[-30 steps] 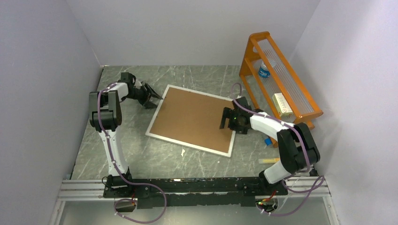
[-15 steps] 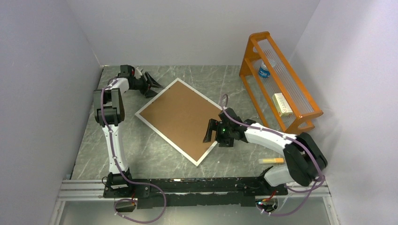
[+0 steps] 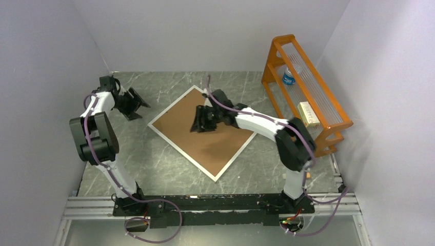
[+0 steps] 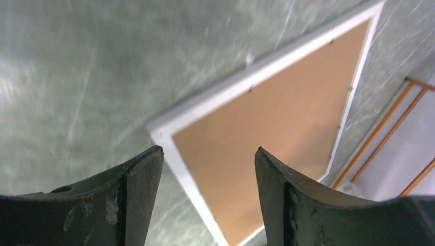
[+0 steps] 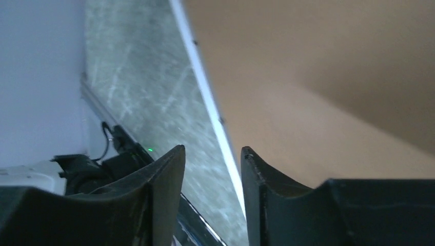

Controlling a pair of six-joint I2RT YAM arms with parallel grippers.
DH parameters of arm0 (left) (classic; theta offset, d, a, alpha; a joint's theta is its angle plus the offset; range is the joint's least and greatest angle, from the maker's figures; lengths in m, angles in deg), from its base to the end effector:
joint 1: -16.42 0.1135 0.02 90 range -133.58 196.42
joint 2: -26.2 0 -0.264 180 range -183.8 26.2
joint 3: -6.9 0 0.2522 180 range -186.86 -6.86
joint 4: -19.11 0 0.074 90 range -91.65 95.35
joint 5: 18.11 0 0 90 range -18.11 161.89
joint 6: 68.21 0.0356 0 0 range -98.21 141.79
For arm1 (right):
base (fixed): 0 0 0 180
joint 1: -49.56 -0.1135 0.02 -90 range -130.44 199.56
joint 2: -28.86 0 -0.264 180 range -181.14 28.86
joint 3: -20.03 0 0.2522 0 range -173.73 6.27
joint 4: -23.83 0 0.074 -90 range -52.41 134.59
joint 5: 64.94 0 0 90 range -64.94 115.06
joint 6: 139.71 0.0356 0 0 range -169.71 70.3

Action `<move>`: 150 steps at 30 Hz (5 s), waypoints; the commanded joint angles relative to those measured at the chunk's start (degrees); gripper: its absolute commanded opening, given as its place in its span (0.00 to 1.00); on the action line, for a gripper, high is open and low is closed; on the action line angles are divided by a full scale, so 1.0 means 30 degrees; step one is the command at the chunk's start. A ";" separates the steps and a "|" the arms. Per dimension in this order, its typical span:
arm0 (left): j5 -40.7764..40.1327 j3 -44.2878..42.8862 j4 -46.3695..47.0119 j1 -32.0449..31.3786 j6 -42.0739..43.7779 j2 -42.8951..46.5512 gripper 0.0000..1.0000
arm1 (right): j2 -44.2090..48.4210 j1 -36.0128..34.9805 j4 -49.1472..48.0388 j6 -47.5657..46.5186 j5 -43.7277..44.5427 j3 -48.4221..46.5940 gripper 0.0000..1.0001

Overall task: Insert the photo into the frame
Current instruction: Adjust the photo frame at the center of the board, then install the photo frame at the center of the board.

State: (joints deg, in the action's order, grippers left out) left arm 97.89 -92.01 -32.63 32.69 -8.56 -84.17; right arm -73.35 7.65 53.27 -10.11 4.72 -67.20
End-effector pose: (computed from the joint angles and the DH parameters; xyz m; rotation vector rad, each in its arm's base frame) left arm 0.3949 0.0990 0.2163 -0.9159 2.4946 -0.6854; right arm 0.2866 0.2738 0.2312 -0.2446 2.5563 1.0503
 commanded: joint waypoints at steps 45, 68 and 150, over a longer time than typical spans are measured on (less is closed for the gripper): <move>0.1734 0.7641 0.1035 -0.0444 -0.0883 -0.0715 0.22 | -1.5172 -0.0790 0.0428 -0.0735 -0.3115 -1.3190 0.12; 0.1500 0.7391 0.0618 -0.0590 -0.0709 -0.0975 0.20 | -1.3592 -0.1374 -0.5322 0.2189 -0.7695 -1.2302 0.06; 0.3846 0.3301 0.0629 -0.1945 -0.0050 -0.2922 0.66 | -1.0592 -0.0653 0.0345 -0.0177 -0.6907 -0.8412 0.08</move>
State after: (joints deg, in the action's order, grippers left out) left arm 114.59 -85.87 -32.74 28.63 -10.55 -94.33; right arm -104.85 4.90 55.02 -10.53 -20.26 -90.96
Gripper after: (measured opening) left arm 0.647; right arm 0.073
